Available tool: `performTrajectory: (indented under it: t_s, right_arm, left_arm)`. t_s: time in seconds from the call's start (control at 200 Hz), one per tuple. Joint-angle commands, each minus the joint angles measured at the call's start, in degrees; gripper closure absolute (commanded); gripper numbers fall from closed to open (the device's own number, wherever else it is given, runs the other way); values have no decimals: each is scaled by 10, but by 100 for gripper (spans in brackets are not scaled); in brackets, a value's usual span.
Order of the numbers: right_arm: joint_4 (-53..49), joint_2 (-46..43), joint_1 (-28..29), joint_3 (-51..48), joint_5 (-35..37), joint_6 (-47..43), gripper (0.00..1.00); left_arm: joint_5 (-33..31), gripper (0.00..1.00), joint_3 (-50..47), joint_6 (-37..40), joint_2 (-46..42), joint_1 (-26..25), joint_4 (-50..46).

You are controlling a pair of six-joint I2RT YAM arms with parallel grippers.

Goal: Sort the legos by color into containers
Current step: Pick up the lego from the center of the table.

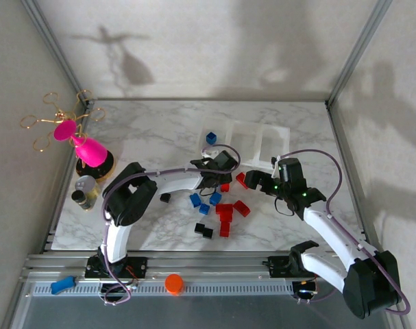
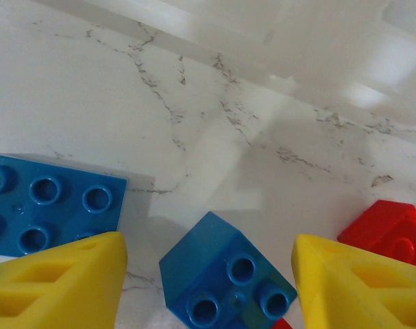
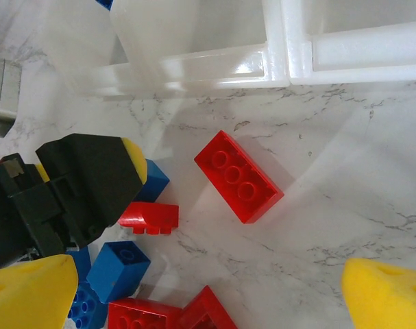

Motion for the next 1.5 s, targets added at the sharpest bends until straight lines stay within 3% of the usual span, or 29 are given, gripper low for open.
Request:
performTrajectory:
  t_s: [0.0, 0.255, 0.761, 0.966, 1.066, 1.196, 1.497]
  right_arm:
    - [3, -3, 4, -4, 6, -14, 1]
    - [6, -1, 4, -4, 3, -17, 1]
    - [5, 2, 5, 4, 5, -23, 1]
    - [2, 2, 4, 12, 6, -25, 1]
    - [3, 4, 5, 20, 2, -30, 1]
    - [18, 7, 7, 35, -53, -55, 1]
    - [22, 62, 11, 85, -23, -75, 1]
  left_arm:
    - [-22, 36, 18, -26, 13, -13, -24]
    - [-22, 37, 30, -30, 31, -15, -30]
    - [-56, 58, 34, -16, 14, -14, -30]
    - [-69, 60, 33, -3, -5, -12, -40]
    - [-67, 61, 39, 13, -15, -9, -50]
    - [-82, 63, 58, 54, -37, -7, -86]
    - [-90, 63, 133, 139, -57, 49, -134]
